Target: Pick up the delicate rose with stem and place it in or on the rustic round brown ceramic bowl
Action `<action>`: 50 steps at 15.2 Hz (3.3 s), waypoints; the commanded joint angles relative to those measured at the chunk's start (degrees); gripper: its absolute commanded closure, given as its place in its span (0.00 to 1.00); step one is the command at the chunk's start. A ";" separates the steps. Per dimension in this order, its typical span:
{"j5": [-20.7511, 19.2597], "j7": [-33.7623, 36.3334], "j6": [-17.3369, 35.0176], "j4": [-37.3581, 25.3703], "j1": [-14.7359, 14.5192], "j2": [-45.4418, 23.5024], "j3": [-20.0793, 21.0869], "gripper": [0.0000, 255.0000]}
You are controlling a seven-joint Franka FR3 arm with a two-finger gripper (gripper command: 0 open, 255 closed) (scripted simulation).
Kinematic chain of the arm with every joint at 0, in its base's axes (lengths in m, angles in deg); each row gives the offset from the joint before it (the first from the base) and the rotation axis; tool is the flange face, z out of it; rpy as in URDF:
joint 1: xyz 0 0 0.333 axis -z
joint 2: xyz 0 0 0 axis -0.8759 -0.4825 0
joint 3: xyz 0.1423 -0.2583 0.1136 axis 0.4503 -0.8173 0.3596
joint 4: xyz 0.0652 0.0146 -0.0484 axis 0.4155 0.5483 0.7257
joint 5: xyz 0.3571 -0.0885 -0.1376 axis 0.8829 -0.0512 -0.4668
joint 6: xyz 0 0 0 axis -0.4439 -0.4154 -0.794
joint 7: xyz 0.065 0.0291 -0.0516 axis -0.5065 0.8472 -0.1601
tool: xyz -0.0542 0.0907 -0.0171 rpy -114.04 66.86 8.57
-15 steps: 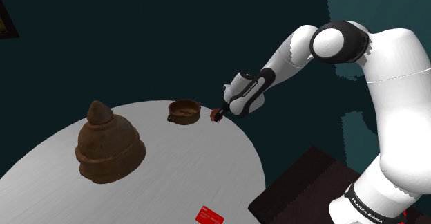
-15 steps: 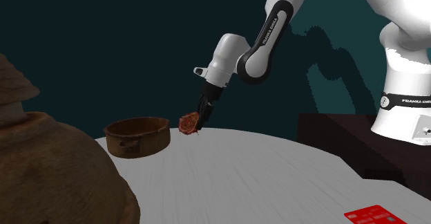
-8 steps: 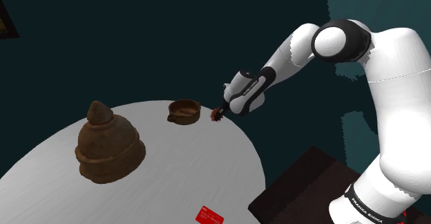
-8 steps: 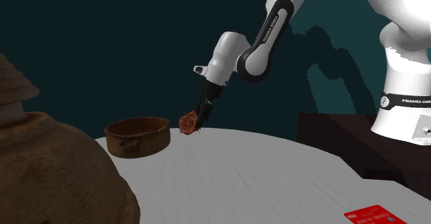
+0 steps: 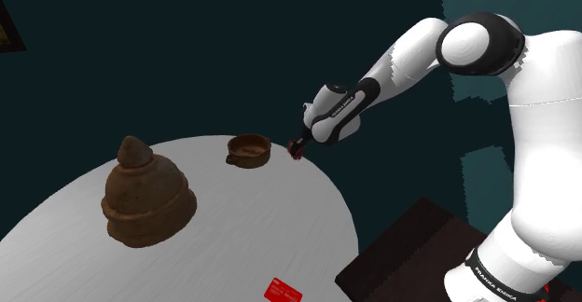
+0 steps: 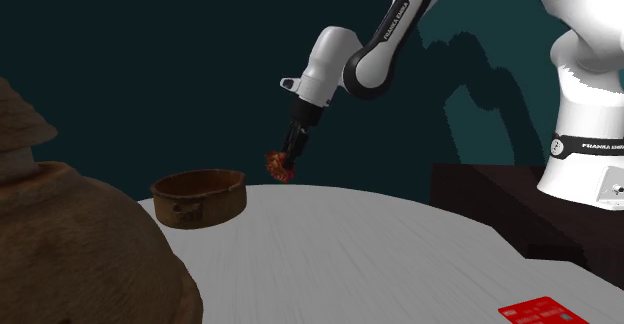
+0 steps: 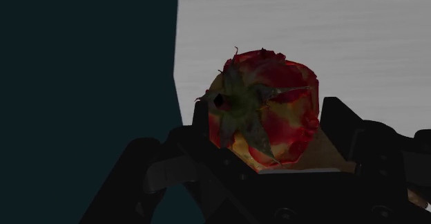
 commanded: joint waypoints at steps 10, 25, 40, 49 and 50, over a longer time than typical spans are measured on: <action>1.29 -0.87 -6.27 0.84 1.63 7.06 2.02 1.00; -1.44 6.29 -16.79 -12.72 -5.01 4.07 0.82 1.00; -4.43 13.64 -24.73 -38.14 -13.92 -13.61 -1.51 1.00; -4.91 14.21 -21.28 -38.40 -14.26 -17.31 -2.11 1.00; -4.91 14.21 -21.28 -38.41 -14.26 -17.31 -2.11 1.00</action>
